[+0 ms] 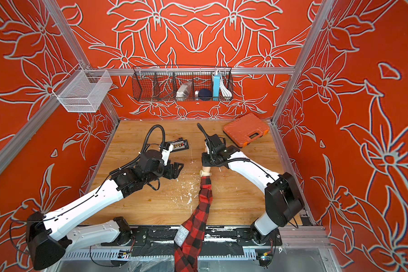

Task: Take off the watch
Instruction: Adjust the hand at the center of the board.

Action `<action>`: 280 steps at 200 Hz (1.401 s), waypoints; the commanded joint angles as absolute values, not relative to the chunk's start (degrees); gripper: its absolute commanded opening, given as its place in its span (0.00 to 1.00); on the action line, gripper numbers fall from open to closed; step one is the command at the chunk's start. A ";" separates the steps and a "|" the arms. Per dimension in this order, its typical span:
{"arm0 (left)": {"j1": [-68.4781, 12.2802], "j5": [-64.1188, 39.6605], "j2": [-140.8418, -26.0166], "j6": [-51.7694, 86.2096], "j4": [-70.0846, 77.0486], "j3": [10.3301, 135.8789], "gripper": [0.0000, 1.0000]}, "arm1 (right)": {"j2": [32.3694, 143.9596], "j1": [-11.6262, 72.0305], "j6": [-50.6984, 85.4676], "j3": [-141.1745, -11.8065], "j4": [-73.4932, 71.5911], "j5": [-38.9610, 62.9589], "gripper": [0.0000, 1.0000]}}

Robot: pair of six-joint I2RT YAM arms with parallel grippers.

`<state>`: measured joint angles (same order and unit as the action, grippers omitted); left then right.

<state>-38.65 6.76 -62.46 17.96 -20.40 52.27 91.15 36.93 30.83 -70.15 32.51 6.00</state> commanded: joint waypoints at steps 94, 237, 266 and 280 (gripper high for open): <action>-32.90 10.55 -55.06 11.90 -36.63 58.85 0.80 | 109.86 41.65 24.68 -83.03 52.17 -14.79 0.30; -32.87 10.94 -54.22 12.46 -35.69 57.38 0.80 | 110.10 44.24 31.07 -89.75 34.79 14.53 0.68; -32.87 8.43 -55.54 12.54 -34.42 57.15 0.80 | 102.52 40.64 32.35 -81.20 28.54 20.80 0.68; -32.88 6.54 -56.25 12.63 -33.81 57.25 0.79 | 98.76 38.49 31.45 -76.36 27.04 21.73 0.68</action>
